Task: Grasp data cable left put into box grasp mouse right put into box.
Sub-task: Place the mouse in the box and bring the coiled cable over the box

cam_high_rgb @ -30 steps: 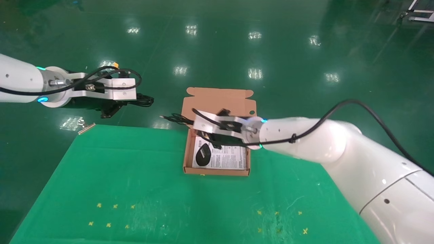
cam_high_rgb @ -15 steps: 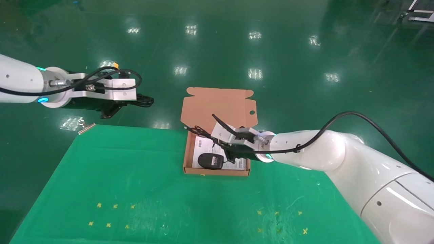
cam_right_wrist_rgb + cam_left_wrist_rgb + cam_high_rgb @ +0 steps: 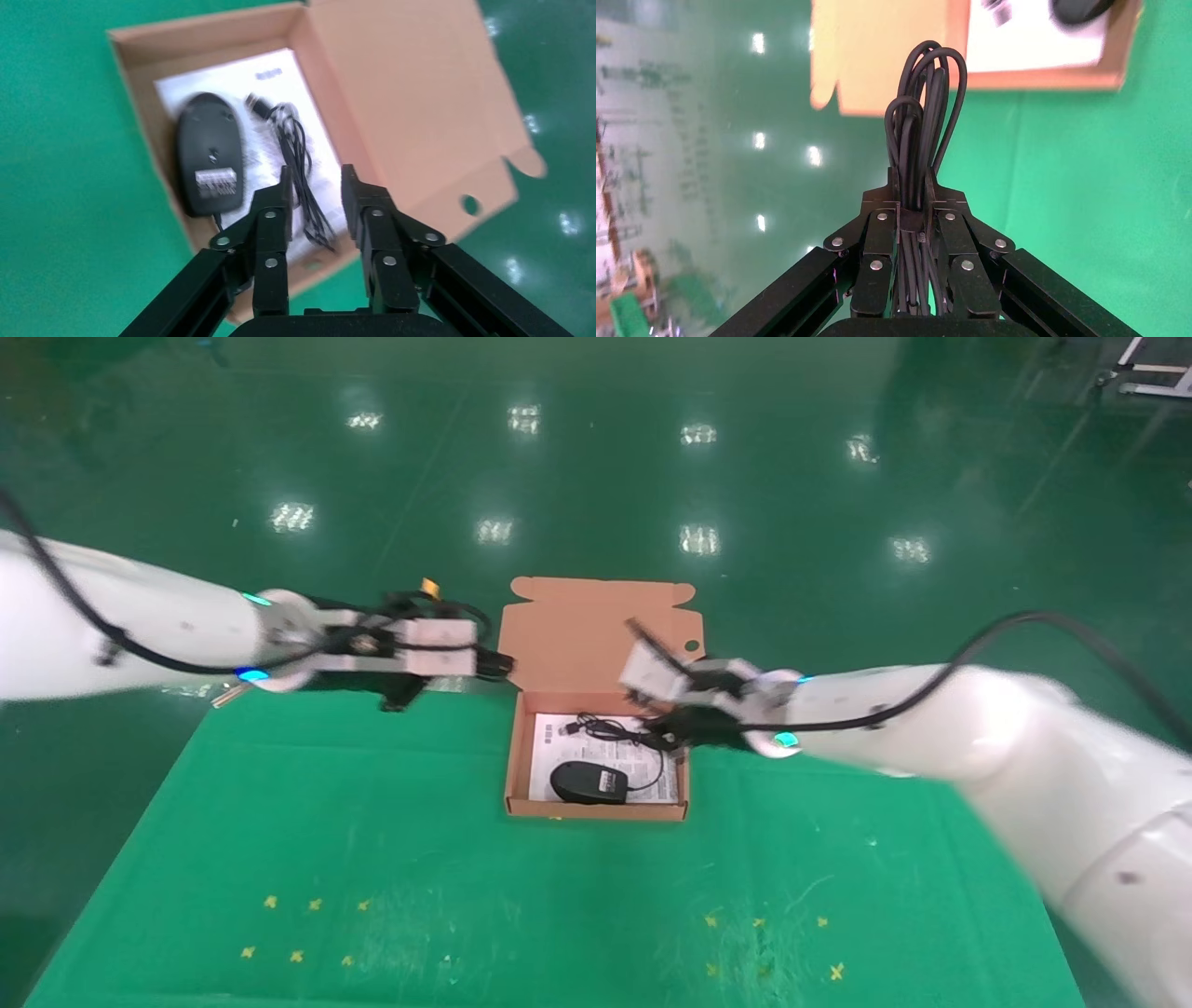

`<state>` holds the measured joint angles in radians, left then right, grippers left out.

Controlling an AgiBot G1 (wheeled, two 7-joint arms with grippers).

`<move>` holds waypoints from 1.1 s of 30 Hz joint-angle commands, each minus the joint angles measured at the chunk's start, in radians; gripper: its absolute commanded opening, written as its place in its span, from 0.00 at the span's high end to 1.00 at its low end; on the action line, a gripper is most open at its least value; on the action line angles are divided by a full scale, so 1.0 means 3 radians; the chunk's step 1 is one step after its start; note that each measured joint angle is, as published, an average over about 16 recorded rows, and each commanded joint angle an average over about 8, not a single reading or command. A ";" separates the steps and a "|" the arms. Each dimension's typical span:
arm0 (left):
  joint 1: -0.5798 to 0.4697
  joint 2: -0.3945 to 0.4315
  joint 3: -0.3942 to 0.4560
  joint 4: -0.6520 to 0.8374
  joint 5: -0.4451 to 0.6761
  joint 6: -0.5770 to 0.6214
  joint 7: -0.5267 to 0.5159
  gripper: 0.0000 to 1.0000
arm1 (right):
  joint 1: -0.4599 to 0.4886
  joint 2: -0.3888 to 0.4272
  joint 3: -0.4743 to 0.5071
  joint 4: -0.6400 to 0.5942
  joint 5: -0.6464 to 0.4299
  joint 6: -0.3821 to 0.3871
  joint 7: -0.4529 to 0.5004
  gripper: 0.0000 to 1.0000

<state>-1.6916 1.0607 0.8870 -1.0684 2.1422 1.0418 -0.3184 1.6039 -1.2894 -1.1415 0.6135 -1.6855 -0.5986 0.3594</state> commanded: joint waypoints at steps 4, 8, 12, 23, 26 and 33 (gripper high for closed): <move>0.0172 0.0208 0.0025 0.0159 -0.0078 -0.0253 0.0142 1.00 | 0.0087 0.0225 0.0006 0.0124 -0.0034 -0.0038 0.0049 0.00; 0.0304 0.0440 0.0030 0.0464 -0.0207 -0.0536 0.0391 1.00 | 0.0145 0.0546 0.0005 0.0343 -0.0114 -0.0076 0.0116 0.00; 0.0404 0.0712 0.0038 0.0872 -0.0361 -0.0815 0.0751 1.00 | 0.0191 0.0882 -0.0012 0.0625 -0.0233 -0.0132 0.0231 0.00; 0.0529 0.1021 0.0179 0.1566 -0.1056 -0.1270 0.1636 1.00 | 0.0200 0.1591 -0.0100 0.1476 -0.0649 -0.0376 0.0754 0.00; 0.0532 0.1028 0.0283 0.1613 -0.1257 -0.1335 0.1746 1.00 | 0.0197 0.1717 -0.0106 0.1692 -0.0770 -0.0412 0.0919 0.00; 0.0483 0.1037 0.0481 0.1721 -0.1623 -0.1418 0.1801 0.30 | 0.0179 0.1850 -0.0114 0.1998 -0.1000 -0.0450 0.1214 0.00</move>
<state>-1.5445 1.3712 1.0212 -0.5572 1.6738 0.6203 0.2201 1.6589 -0.7398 -1.1753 1.1983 -1.9735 -0.7324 0.7074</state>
